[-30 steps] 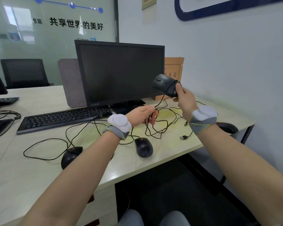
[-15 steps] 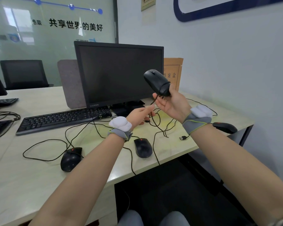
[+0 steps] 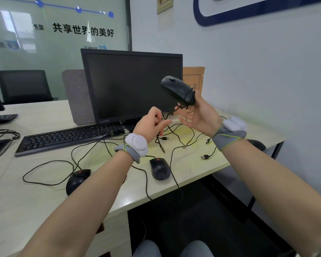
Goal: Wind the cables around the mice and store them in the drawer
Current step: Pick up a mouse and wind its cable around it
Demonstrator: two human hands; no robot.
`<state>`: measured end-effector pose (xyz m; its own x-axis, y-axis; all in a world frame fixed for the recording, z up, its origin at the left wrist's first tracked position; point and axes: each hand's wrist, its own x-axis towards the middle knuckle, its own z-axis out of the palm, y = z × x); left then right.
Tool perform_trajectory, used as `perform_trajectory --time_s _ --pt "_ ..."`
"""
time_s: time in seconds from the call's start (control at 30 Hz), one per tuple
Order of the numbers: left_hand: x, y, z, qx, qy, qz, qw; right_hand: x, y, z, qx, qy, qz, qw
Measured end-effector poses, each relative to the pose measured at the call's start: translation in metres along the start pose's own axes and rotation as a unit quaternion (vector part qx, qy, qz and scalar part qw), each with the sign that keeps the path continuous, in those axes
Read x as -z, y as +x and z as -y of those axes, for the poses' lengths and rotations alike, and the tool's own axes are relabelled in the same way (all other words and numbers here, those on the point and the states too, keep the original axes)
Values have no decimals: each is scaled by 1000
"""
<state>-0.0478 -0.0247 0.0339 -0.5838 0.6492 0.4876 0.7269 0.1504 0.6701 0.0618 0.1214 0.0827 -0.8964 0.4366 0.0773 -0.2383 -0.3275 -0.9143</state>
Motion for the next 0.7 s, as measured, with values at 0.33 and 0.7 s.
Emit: perform_trajectory --time_s 0.33,0.7 --pt "-4 1 -7 -3 -189 -54 980 -7 -6 -2 23 141 42 989" --pt "-15 -3 3 212 -227 152 938 -3 -2 -18 -12 19 -7 1000"
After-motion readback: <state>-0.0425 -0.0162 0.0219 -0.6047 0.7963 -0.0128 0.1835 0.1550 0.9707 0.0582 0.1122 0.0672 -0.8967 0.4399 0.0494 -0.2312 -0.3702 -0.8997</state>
